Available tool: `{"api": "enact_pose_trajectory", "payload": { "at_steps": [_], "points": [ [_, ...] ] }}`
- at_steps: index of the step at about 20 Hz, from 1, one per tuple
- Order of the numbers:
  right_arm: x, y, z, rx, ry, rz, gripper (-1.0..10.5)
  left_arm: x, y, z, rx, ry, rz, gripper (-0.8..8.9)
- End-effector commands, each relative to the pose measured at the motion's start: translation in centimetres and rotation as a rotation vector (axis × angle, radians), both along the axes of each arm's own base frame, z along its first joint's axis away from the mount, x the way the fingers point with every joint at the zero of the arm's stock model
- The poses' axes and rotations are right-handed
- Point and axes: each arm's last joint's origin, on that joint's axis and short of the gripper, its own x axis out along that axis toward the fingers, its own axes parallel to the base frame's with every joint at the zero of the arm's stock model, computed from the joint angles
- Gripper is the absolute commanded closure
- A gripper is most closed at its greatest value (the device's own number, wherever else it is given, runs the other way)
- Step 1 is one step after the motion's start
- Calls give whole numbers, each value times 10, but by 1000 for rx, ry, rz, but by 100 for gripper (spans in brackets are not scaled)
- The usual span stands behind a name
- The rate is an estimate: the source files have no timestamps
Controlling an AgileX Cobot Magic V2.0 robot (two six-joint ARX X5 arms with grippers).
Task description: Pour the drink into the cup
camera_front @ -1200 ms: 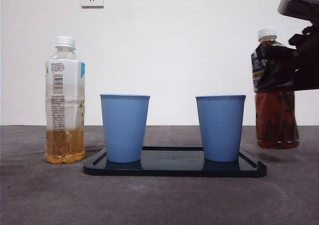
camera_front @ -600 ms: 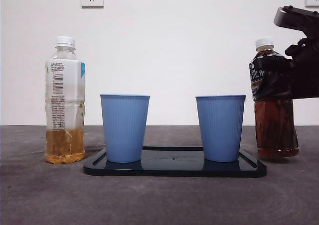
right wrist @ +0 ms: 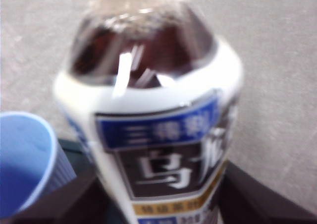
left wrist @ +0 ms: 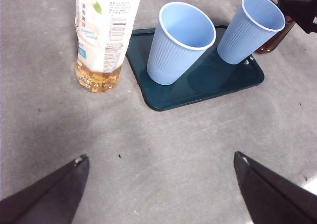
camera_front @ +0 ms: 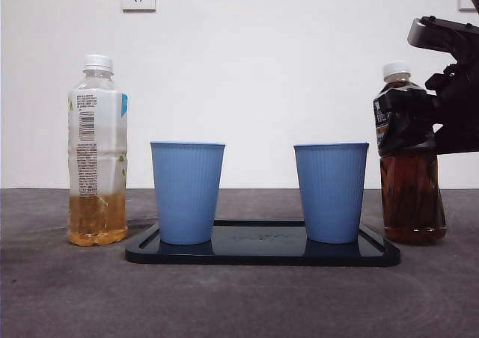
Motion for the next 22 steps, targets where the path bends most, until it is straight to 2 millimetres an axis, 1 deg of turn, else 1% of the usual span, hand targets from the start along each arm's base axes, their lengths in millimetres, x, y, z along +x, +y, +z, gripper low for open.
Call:
{"api": "enact_pose_trajectory", "payload": {
  "at_steps": [1, 4, 8, 9, 13, 15, 16, 18, 22],
  "points": [
    [-1, 0, 1, -12, 27, 5, 604, 0, 0, 7, -5, -33, -7, 343],
    [-5, -1, 7, -10, 21, 6, 561, 2, -1, 9, -9, -62, -6, 336],
    [-11, -2, 15, -7, 8, 4, 501, 5, -1, 12, -13, -99, -6, 259],
    [-13, -3, 16, -7, 12, 5, 500, 5, -1, 13, -15, -112, -6, 242],
    [-22, -5, 23, -14, 35, 2, 499, 13, -2, 11, -18, -130, -6, 241],
    [-30, -7, 28, -18, 49, -2, 499, 20, -3, 4, -18, -119, -6, 238],
    [-35, -8, 30, -16, 57, -9, 499, 24, -4, -1, -21, -113, -2, 215],
    [-47, -12, 36, -4, 87, -34, 499, 34, -5, -15, -32, -104, 6, 181],
    [-75, -17, 48, 35, 134, -33, 500, 55, -10, -46, -83, -97, 30, 182]
  ]
}}
